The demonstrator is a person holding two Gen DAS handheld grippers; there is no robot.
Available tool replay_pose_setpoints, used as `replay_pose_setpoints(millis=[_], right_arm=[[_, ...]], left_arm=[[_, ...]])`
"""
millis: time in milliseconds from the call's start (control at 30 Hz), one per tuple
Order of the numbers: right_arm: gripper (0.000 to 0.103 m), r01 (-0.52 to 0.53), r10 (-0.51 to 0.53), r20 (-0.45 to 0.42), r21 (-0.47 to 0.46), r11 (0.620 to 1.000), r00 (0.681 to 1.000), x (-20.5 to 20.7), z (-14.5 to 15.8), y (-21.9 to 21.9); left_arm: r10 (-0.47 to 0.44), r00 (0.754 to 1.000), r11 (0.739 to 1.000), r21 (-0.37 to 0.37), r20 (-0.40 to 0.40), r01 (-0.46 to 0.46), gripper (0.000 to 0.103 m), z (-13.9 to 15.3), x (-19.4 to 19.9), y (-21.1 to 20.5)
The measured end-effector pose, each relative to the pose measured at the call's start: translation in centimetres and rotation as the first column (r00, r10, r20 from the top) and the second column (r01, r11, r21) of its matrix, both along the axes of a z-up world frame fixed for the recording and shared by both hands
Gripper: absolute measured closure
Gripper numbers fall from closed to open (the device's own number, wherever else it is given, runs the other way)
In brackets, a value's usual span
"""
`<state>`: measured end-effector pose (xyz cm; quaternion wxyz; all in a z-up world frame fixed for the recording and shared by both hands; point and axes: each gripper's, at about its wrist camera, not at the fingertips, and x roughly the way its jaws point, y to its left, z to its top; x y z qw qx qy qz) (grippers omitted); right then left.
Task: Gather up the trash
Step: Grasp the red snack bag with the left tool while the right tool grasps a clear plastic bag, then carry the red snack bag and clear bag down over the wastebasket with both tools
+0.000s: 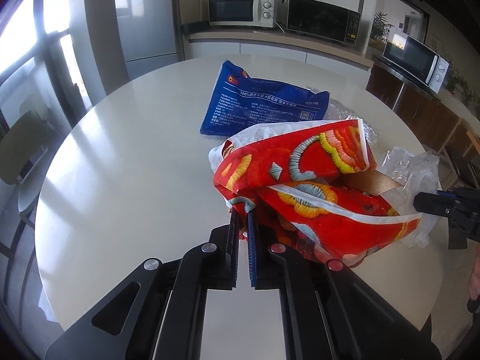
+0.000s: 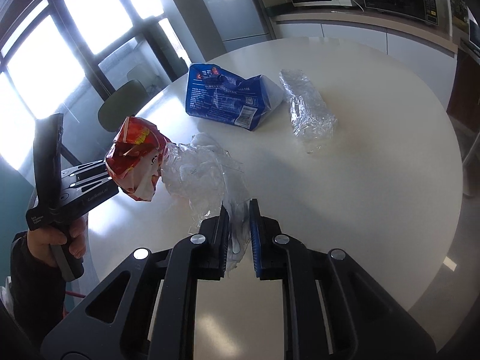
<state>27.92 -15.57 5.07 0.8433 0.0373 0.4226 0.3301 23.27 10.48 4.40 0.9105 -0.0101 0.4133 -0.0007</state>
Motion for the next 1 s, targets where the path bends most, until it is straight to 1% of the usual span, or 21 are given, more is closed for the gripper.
replay_pose_setpoints(millis=[300, 500, 600, 733, 1000], right_arm=[[0.091, -0.039, 0.039, 0.008, 0.005, 0.999, 0.999, -4.8, 1.0, -2.0], [0.091, -0.073, 0.073, 0.007, 0.001, 0.997, 0.997, -8.0, 1.2, -2.9], [0.091, -0.089, 0.089, 0.023, -0.014, 0.996, 0.996, -9.6, 1.3, -3.1], [0.091, -0.103, 0.104, 0.022, -0.017, 0.994, 0.994, -11.4, 1.1, -3.3], [0.091, -0.147, 0.148, 0.012, -0.024, 0.989, 0.989, -15.4, 0.7, -3.8]], left_arm=[[0.02, 0.999, 0.999, -0.034, 0.031, -0.019, 0.098, 0.7, -6.0, 0.3], [0.028, 0.999, 0.997, -0.076, 0.038, -0.025, 0.098, 0.4, -10.0, 0.3], [0.038, 0.999, 0.998, -0.06, 0.037, -0.036, 0.098, 0.2, -11.7, -0.1], [0.019, 0.999, 0.998, -0.059, 0.043, -0.017, 0.098, 0.2, -13.7, -0.9], [-0.003, 0.999, 0.994, -0.111, 0.047, 0.008, 0.098, -0.5, -17.9, -2.2]])
